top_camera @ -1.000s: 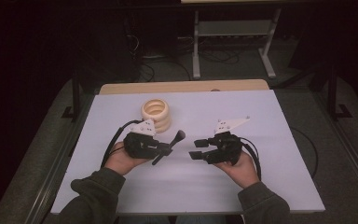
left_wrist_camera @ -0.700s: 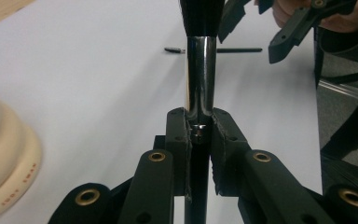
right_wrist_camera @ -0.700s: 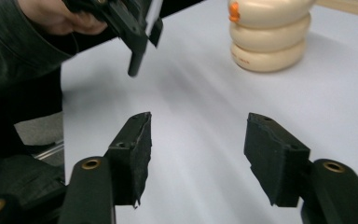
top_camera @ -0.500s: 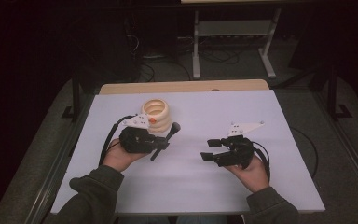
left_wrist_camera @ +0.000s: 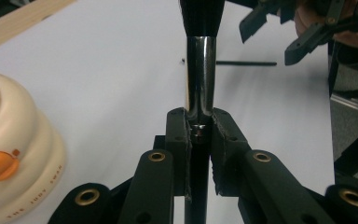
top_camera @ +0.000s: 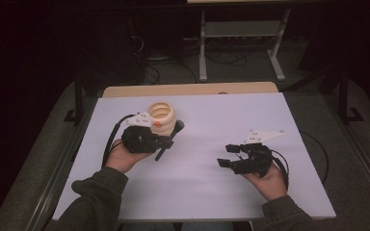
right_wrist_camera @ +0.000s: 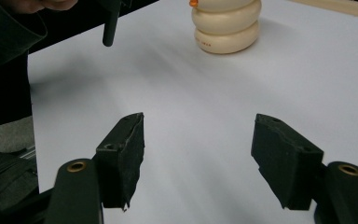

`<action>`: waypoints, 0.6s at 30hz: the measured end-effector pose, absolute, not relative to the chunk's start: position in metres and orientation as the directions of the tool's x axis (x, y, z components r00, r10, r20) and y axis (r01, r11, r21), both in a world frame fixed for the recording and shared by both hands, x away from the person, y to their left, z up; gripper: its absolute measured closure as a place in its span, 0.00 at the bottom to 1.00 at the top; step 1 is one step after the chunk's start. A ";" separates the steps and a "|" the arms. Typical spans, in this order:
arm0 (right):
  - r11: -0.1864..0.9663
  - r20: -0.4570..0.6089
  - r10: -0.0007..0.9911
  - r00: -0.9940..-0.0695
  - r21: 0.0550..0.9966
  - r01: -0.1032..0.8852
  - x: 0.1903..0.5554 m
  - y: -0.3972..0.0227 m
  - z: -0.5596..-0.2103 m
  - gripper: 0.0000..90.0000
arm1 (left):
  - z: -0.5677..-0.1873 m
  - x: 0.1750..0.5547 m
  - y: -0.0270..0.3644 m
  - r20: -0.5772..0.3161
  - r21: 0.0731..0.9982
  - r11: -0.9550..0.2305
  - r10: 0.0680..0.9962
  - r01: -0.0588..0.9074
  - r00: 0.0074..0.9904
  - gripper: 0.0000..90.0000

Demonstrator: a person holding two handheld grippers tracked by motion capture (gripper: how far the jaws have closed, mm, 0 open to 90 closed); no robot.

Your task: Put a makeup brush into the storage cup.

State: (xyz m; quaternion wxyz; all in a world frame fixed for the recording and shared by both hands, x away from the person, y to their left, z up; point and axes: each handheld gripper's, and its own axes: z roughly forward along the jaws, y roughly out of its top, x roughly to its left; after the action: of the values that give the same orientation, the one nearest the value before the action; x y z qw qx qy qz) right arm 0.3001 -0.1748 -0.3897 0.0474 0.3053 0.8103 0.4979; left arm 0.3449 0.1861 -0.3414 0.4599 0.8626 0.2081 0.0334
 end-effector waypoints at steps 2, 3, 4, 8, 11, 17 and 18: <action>0.321 0.218 0.551 -0.805 0.836 0.445 0.299 -0.177 -0.390 0.37 | -0.339 0.347 0.188 -0.131 0.810 -0.486 0.395 0.328 0.909 0.87; 0.321 0.218 0.554 -0.804 0.835 0.448 0.297 -0.179 -0.390 0.37 | -0.339 0.347 0.188 -0.131 0.810 -0.486 0.395 0.328 0.909 0.87; 0.320 0.215 0.559 -0.801 0.835 0.448 0.297 -0.180 -0.391 0.36 | -0.338 0.348 0.188 -0.129 0.809 -0.487 0.399 0.329 0.908 0.87; 0.317 0.201 0.577 -0.791 0.838 0.444 0.295 -0.185 -0.392 0.34 | -0.331 0.351 0.193 -0.129 0.821 -0.465 0.415 0.332 0.901 0.87; 0.317 0.197 0.590 -0.783 0.835 0.450 0.294 -0.189 -0.394 0.32 | -0.328 0.354 0.196 -0.130 0.822 -0.459 0.426 0.338 0.896 0.87; 0.312 0.199 0.613 -0.765 0.829 0.465 0.293 -0.195 -0.397 0.31 | -0.321 0.359 0.200 -0.139 0.827 -0.441 0.439 0.348 0.888 0.87; 0.314 0.195 0.614 -0.765 0.829 0.464 0.293 -0.196 -0.397 0.30 | -0.321 0.359 0.200 -0.139 0.827 -0.441 0.439 0.348 0.888 0.87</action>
State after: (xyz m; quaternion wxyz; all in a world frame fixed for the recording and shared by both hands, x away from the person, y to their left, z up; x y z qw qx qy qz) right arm 0.2926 -0.1961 -0.3970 0.0783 0.3340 0.8067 0.4811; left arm 0.3586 0.1995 -0.3215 0.4750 0.8474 0.2322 0.0480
